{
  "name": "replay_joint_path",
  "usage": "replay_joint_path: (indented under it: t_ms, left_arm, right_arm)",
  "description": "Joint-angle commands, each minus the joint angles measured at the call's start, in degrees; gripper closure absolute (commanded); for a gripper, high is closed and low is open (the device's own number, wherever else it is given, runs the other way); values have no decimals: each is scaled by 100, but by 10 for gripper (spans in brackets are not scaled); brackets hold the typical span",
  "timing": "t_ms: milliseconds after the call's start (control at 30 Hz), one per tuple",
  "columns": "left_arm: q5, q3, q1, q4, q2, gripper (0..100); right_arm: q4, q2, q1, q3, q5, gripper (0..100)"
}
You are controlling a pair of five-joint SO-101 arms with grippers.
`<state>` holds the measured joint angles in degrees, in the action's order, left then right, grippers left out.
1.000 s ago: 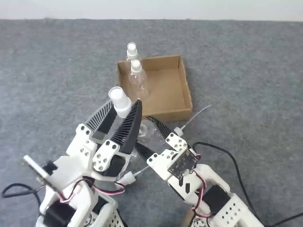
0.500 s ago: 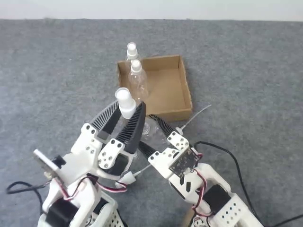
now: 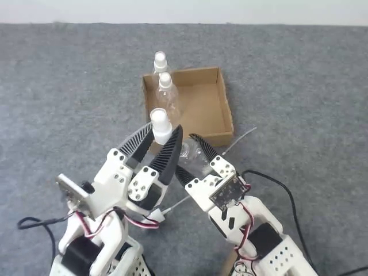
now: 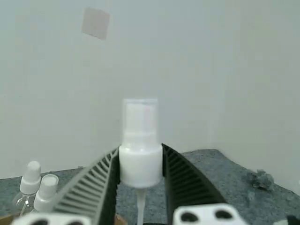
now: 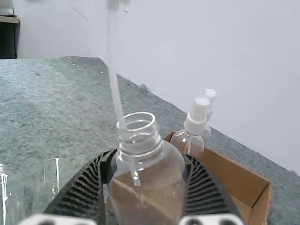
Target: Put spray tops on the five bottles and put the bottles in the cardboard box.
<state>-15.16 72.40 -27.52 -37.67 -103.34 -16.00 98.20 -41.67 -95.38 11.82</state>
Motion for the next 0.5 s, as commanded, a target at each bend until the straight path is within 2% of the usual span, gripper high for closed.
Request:
replay_joint_path:
  t_ms: [0, 133, 233, 467]
  left_arm:
    - [70, -31, -26, -9, -97, 986]
    - [132, 119, -26, 18, -88, 985]
    - [448, 242, -26, 18, -88, 985]
    - [466, 268, -35, 26, -88, 985]
  right_arm:
    - [57, 127, 242, -88, 26, 972]
    - [40, 356, 295, -114, 26, 972]
    - [4, 593, 295, -105, 26, 972]
    - [-4, 558, 295, -105, 26, 972]
